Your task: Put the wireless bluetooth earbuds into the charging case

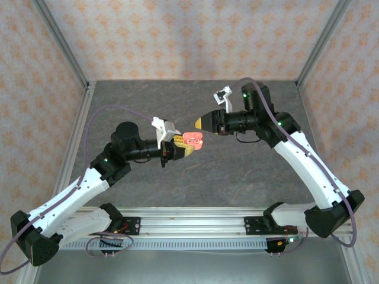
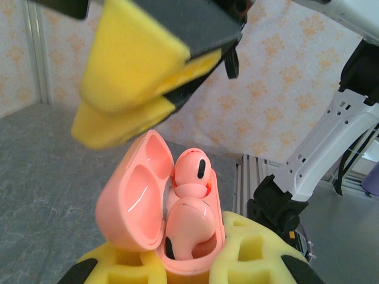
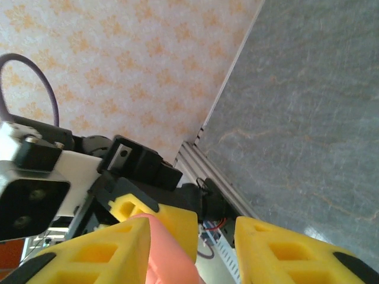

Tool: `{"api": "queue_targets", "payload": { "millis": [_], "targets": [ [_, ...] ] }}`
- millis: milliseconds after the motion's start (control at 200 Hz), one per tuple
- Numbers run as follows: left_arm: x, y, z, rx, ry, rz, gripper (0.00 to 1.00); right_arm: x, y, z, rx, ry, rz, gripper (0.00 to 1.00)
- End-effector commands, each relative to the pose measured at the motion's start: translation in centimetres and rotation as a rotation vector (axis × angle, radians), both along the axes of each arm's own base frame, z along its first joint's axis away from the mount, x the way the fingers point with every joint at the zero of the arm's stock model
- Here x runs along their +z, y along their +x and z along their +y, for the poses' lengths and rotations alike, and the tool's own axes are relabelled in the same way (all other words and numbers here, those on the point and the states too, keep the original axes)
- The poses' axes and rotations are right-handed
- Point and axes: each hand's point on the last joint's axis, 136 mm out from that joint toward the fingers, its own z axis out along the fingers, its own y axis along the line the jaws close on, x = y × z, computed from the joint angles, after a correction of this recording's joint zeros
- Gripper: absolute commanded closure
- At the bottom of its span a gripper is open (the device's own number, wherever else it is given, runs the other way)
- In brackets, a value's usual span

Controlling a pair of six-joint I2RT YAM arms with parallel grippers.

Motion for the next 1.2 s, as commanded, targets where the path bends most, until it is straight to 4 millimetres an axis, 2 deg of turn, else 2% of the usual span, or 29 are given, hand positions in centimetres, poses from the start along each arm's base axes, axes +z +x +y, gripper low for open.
{"api": "queue_targets", "payload": {
  "millis": [0, 170, 405, 545, 650, 676, 781, 956, 1191],
  "targets": [
    [2.5, -0.4, -0.2, -0.025, -0.047, -0.078, 1.00, 0.7, -1.6, 0.8, 0.077, 0.060, 0.037, 0.59],
    [2.4, 0.0, -0.5, -0.029, -0.041, -0.073, 1.00, 3.1, -3.2, 1.8, 0.168, 0.169, 0.026, 0.61],
    [2.4, 0.2, -0.7, -0.024, -0.040, -0.071, 1.00, 4.5, -5.6, 2.0, 0.262, 0.216, 0.027, 0.63],
    [2.3, 0.3, -0.7, -0.025, -0.035, -0.064, 1.00, 5.3, -6.4, 1.5, 0.277, 0.230, -0.011, 0.62],
    [2.0, 0.4, -0.6, -0.020, -0.029, -0.051, 1.00, 5.5, -6.3, 1.4, 0.271, 0.230, -0.044, 0.61],
    [1.9, 0.4, -0.6, -0.019, -0.028, -0.049, 1.00, 6.3, -7.1, 0.9, 0.273, 0.242, -0.078, 0.61],
    [1.7, 0.5, -0.6, -0.016, -0.026, -0.035, 1.00, 6.7, -7.3, 0.6, 0.266, 0.235, -0.113, 0.60],
    [1.8, 0.6, -0.6, -0.010, -0.035, -0.027, 1.00, 5.4, -7.1, 0.3, 0.243, 0.182, -0.119, 0.60],
    [2.7, 0.5, -0.6, -0.011, -0.069, -0.008, 1.00, 1.0, -4.6, -1.1, 0.102, -0.043, -0.201, 0.62]
  ]
}}
